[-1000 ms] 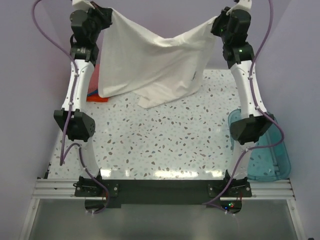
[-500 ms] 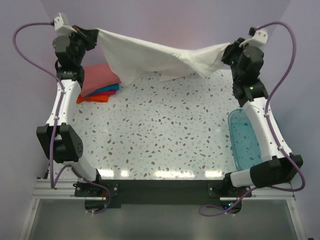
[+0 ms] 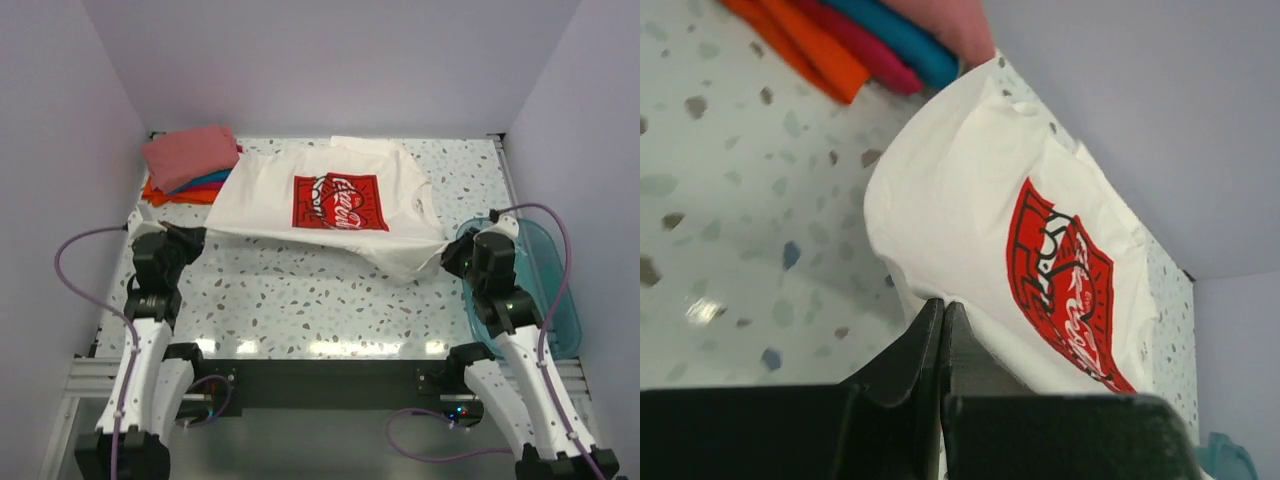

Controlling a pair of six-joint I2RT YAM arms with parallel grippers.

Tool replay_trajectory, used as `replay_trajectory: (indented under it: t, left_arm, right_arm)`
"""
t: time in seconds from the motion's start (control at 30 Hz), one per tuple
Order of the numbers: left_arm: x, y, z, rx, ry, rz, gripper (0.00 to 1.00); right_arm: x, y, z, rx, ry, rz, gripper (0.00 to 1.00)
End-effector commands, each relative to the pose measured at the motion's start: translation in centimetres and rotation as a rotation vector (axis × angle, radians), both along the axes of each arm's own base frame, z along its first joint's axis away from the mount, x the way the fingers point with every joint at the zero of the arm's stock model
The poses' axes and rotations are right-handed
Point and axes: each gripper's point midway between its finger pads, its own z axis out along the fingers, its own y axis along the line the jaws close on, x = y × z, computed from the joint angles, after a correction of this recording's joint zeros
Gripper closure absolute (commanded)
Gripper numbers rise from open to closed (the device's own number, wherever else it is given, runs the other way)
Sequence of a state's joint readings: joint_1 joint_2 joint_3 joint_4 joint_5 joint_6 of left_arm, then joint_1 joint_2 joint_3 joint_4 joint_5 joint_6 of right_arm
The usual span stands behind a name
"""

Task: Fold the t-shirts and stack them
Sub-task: Flatten the tshirt out, then fold the tshirt

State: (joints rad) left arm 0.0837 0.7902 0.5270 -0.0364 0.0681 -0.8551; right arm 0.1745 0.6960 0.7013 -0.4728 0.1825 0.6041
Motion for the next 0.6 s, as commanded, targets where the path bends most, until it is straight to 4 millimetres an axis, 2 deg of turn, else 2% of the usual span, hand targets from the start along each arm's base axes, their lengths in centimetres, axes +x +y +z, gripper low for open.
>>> replay_trajectory:
  t: [0.0, 0.03, 0.07, 0.1, 0.13, 0.2, 0.27, 0.3, 0.33, 0.37, 0.5, 0.53, 0.57]
  left_arm:
    - [-5.7, 2.1, -5.3, 0.019, 0.149, 0.145, 1.00]
    - [-6.7, 2.1, -6.9, 0.022, 0.178, 0.147, 1.00]
    - [-7.5, 2.1, -7.8, 0.022, 0.198, 0.151, 1.00]
    - [-7.7, 1.9, -7.4, 0.015, 0.164, 0.148, 1.00]
    - [-7.7, 1.3, -8.1, -0.006, 0.159, 0.127, 1.00]
    - [-7.3, 0.9, -8.2, -0.032, 0.161, 0.115, 1.00]
    - [-6.4, 1.1, -7.3, -0.022, 0.154, 0.119, 1.00]
    - [-6.0, 1.4, -8.0, -0.016, 0.201, 0.126, 1.00]
    - [-5.2, 1.5, -7.0, -0.012, 0.191, 0.129, 1.00]
    - [-4.7, 1.4, -6.8, -0.014, 0.194, 0.121, 1.00]
    - [-1.2, 1.3, -6.3, -0.031, 0.176, 0.107, 1.00]
    - [-0.4, 1.3, -5.8, -0.030, 0.169, 0.103, 1.00]
    - [0.5, 1.4, -6.7, -0.033, 0.204, 0.104, 1.00]
  right_arm:
    - [-4.7, -0.3, -4.2, 0.034, 0.141, -0.014, 1.00]
    - [-5.3, -0.4, -4.6, 0.035, 0.151, -0.012, 1.00]
    - [-5.7, 0.4, -5.2, 0.061, 0.159, 0.021, 1.00]
    - [-5.6, 0.9, -4.8, 0.087, 0.138, 0.043, 1.00]
    - [-5.6, 0.9, -4.8, 0.093, 0.144, 0.031, 1.00]
    - [-4.9, 0.7, -4.0, 0.085, 0.130, 0.022, 1.00]
    - [-3.8, 0.2, -3.2, 0.050, 0.139, -0.001, 1.00]
    - [-3.0, 0.0, -2.6, 0.036, 0.123, -0.013, 1.00]
    - [-2.2, -0.1, -2.8, 0.022, 0.144, -0.021, 1.00]
    - [-1.4, -0.3, -1.8, 0.011, 0.123, -0.032, 1.00]
    - [2.5, -0.1, -1.0, -0.006, 0.125, -0.054, 1.00]
    - [3.5, -0.1, -0.2, -0.008, 0.112, -0.060, 1.00]
    - [4.6, -0.1, -1.4, -0.026, 0.153, -0.069, 1.00]
